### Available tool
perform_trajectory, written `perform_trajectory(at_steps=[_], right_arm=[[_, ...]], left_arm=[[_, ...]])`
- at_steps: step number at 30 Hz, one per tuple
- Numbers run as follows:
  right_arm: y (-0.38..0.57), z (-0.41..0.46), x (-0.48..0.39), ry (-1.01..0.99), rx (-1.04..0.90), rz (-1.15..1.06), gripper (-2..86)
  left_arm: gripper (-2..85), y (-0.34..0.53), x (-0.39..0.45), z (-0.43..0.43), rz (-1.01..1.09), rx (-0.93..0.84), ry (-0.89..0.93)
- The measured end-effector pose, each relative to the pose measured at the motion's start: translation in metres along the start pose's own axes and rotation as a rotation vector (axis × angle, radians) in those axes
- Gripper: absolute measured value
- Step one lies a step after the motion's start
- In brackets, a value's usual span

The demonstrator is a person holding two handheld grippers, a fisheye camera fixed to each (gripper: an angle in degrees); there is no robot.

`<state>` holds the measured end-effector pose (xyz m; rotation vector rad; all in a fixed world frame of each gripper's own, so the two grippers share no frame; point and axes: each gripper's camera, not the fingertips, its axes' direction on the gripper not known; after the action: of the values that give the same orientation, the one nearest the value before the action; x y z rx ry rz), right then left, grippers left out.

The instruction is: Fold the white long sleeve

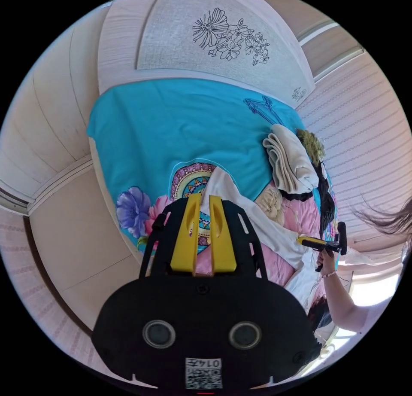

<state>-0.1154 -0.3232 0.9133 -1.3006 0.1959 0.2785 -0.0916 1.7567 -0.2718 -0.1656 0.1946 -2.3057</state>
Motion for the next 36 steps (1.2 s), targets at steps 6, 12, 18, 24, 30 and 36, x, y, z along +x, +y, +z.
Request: perform_trajectory(at_steps=[6,12,18,24,30,36], right_arm=[[-0.008,-0.015,-0.015,0.028,0.087,0.048,0.5],[-0.016,-0.003,-0.019,0.031,0.056,0.126,0.0],[-0.015,-0.003,-0.037,0.017,0.077,0.102,0.1],[-0.011,0.012,-0.044,-0.016,0.017,0.061,0.4],[0.005,0.009,-0.049,0.057,0.087,0.104,1.4],[-0.037,0.016,-0.130,-0.013,0.110,-0.218,4.7]], left_arm=[[8.0,-0.008,-0.012,0.030,0.072,-0.111,0.015],[2.7,-0.007,-0.017,0.061,0.130,-0.177,-0.026],[-0.8,-0.002,-0.029,0.030,0.141,-0.109,0.062],[0.1,0.014,-0.054,0.044,0.132,-0.181,0.003],[4.8,0.033,-0.060,0.039,0.072,-0.133,0.056],[6.4,0.067,-0.059,0.035,0.058,-0.060,0.085]])
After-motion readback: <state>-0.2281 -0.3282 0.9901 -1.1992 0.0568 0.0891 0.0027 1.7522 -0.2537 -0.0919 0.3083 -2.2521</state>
